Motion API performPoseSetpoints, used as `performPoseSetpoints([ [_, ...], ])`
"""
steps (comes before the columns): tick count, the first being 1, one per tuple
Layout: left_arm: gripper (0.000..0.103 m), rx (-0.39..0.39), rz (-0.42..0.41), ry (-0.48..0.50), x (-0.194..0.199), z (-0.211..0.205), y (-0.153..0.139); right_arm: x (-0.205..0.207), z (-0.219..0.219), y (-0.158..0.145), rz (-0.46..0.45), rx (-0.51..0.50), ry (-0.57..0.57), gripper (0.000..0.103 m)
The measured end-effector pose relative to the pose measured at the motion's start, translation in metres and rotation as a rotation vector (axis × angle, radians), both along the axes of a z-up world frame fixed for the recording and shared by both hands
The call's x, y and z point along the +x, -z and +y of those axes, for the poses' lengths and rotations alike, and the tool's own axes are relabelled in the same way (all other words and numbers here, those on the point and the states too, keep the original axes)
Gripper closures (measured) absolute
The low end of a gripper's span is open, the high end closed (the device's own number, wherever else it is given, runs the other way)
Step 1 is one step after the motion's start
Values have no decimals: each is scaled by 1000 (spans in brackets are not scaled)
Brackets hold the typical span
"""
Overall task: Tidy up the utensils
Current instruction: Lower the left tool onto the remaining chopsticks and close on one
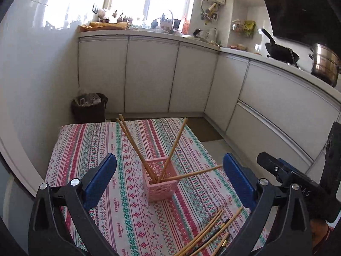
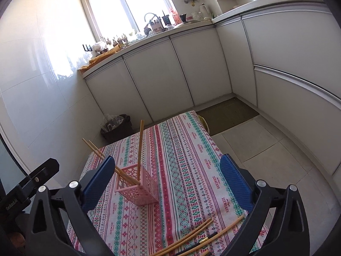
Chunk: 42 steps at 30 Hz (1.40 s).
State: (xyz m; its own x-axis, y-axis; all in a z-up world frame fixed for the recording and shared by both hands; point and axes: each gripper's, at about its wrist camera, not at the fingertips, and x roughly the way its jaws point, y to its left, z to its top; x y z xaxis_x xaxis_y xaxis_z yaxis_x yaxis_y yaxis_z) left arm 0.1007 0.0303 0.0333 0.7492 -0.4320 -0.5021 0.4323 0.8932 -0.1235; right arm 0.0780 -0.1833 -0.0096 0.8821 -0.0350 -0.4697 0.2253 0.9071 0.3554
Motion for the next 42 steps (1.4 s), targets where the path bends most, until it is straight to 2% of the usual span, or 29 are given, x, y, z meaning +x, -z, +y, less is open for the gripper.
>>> performPoseSetpoints([
  [5,7,182,76,167,-10,-36,31,-41,-33,21,60,55,89,7],
  [10,7,381,166,323,-21,-80,87,-61,-85,69,218,255,205,7],
  [12,7,441,222,368,-21,-96,109,-62,-102,79,247,333,226,7],
  [17,7,637,281,431,-15,-134,153,-68,-118,87,258,407,243,7],
  [20,7,714,295,446,-4,-150,172,-68,-123,87,267,451,225,7],
  [23,8,783,272,441,5,-161,185,-71,-127,86,269,486,214,7],
  [30,13,782,284,408,25,-168,196,-74,-133,89,285,548,184,7],
  [33,23,798,292,422,27,-175,203,-76,-136,91,294,567,189,7],
  [42,28,789,289,452,28,-183,202,-77,-141,92,294,572,195,7],
])
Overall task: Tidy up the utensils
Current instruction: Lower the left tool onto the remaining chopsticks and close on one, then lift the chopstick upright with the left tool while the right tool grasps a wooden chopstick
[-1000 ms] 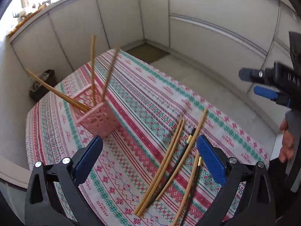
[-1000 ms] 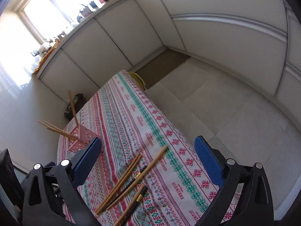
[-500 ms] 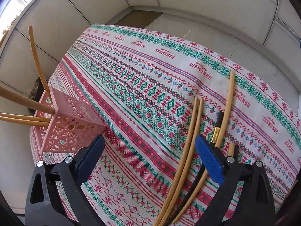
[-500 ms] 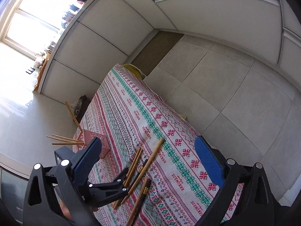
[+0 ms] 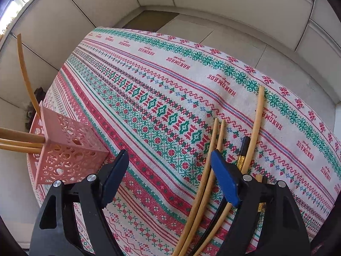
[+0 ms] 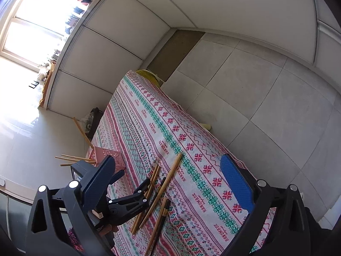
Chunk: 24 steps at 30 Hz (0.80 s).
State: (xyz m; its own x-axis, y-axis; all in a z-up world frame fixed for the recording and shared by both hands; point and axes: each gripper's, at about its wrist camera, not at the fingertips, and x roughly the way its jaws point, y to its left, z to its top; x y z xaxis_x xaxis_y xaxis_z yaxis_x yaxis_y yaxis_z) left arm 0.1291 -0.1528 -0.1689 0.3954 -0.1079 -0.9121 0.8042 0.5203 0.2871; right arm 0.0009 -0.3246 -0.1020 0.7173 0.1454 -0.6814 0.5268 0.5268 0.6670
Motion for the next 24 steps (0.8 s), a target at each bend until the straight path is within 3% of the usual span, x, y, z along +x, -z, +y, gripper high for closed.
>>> performPoseSetpoints([
  [2,28,27,-2,12,-2,-2,4,1,0,1,4,3,-4,7],
  [5,42,48,24,39,-6,-4,11,1,0,1,7,7,-8,7],
  [7,67,39,71,69,-12,-5,10,1,0,1,7,3,-12,7],
  [9,84,40,130,83,-14,-9,10,3,2,0,9,-9,-18,7],
  [12,96,31,202,45,-10,-13,10,7,5,1,25,-25,-32,7],
  [16,96,-90,314,-104,7,7,7,18,13,8,63,-22,-77,7],
  [21,97,-222,269,-256,-5,61,-3,39,37,15,97,-52,-165,7],
  [24,97,-378,247,-349,-18,106,-29,57,58,16,91,-48,-239,7],
])
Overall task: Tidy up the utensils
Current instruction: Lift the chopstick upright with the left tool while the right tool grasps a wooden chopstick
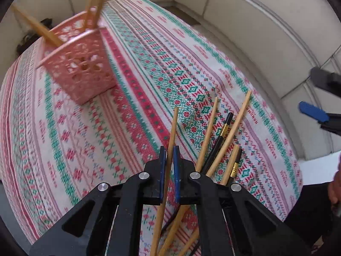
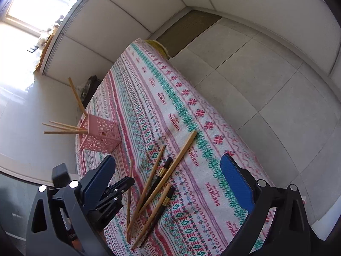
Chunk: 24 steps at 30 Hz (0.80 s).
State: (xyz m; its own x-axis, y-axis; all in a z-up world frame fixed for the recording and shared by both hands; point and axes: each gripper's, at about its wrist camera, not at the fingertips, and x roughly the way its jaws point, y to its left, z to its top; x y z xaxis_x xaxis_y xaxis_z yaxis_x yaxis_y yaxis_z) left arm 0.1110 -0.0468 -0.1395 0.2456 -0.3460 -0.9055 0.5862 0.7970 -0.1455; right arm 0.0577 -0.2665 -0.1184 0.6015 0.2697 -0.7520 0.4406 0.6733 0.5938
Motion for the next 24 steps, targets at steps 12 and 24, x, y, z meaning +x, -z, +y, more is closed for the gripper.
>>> performPoseSetpoints([
  [12,98,-433,-226,-184,-65,118,-103,77,58,43,172,77,-125,35],
  [24,98,-556,-371,-205,-93,164,-152,116,103,67,364,-147,-98,71],
])
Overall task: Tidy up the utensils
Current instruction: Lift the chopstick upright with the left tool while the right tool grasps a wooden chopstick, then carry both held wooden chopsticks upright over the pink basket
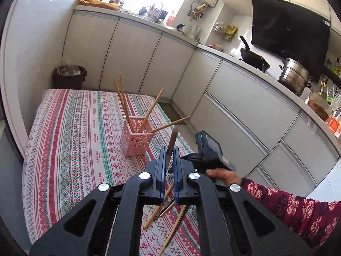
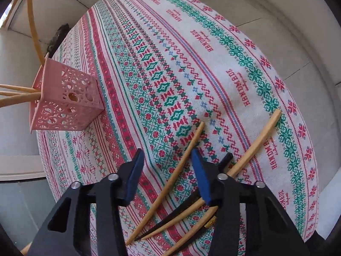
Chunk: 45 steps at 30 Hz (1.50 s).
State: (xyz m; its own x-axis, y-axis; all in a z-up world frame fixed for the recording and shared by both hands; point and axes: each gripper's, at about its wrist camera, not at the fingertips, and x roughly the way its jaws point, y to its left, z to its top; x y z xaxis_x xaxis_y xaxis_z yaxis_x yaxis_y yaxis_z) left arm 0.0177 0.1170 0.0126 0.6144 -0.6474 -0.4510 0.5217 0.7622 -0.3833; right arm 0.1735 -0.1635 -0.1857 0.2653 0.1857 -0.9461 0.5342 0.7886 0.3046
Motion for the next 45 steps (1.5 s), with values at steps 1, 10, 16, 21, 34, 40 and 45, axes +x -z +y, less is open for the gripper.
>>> performPoseSetpoints([
  [1,98,-13,-11,-11,-2,5,-4,1,3,2,-7,-10,0,85],
  [10,98,-53,-44,-75,-11,34,-16,-32,23,-18,-242,22,-37,94],
  [16,98,-61,-60,-112,-14,39,-19,-76,49,-72,-449,-31,-157,94],
  [21,98,-70,-82,-148,-15,36,-21,-100,55,-120,-589,-79,-220,94],
  [34,98,-60,-95,-154,-15,29,-24,-31,49,-35,-96,2,-179,68],
  [40,98,-84,-93,-162,-13,41,-24,-6,72,1,-4,-91,-171,68],
  [45,98,-90,-87,-172,-14,50,-24,4,100,3,-10,-227,-173,63],
])
